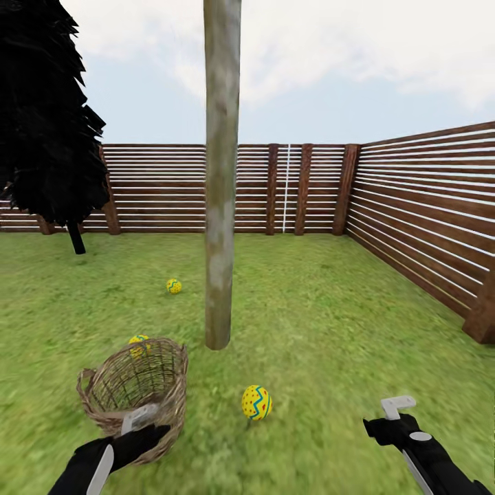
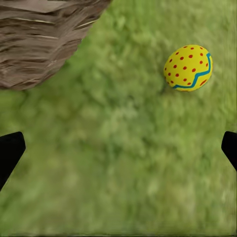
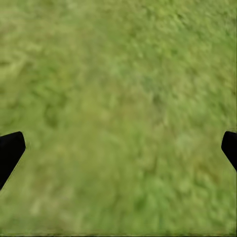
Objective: Take the three Easter eggs out of the wicker basket on the lawn in the garden, then place them on the lawn next to a single tree (choose any tree) so that all three eggs are next to the same tree and none are left in the basket.
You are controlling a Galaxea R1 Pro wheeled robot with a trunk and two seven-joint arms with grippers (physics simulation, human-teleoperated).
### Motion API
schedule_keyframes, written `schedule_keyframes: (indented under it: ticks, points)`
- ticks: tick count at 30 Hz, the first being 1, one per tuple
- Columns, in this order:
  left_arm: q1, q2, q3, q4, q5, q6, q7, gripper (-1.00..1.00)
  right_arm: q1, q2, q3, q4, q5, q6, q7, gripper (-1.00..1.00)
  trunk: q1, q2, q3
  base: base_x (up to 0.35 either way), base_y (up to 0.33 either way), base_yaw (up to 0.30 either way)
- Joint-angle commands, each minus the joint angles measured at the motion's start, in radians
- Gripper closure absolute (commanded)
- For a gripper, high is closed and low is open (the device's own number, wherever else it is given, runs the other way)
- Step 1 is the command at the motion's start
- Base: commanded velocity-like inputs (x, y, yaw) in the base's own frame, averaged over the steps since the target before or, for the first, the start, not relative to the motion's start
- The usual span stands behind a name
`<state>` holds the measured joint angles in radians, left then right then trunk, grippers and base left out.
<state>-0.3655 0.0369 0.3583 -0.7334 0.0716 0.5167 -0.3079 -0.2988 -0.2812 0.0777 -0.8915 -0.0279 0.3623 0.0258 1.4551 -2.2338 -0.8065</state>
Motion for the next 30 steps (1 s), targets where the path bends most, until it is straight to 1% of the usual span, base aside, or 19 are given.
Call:
schedule_keyframes:
  ticks: [1, 18, 24, 30]
  points:
    - [0.0, 0.001, 0.003, -0.001, 0.007, 0.008, -0.002, -1.0, 0.0, -0.001, 0.002, -0.002, -0.003, 0.006, 0.0, -1.0, -0.005, 0.007, 0.002, -0.269, 0.232, 0.0]
    - [0.0, 0.017, 0.004, -0.003, 0.007, 0.008, -0.002, -1.0, 0.0, 0.001, 0.003, -0.001, -0.003, 0.006, 0.0, -1.0, -0.07, 0.126, 0.055, -0.262, 0.232, 0.0]
    - [0.0, 0.022, 0.004, -0.002, 0.007, 0.009, -0.002, -1.0, 0.0, 0.001, 0.023, 0.002, -0.003, 0.005, 0.0, -1.0, -0.093, 0.168, 0.074, -0.241, 0.23, 0.0]
    - [0.0, 0.022, 0.004, 0.0, 0.004, 0.008, -0.002, -1.0, 0.0, 0.001, 0.024, 0.002, -0.003, 0.004, 0.0, -1.0, -0.116, 0.21, 0.093, -0.121, 0.137, 0.0]
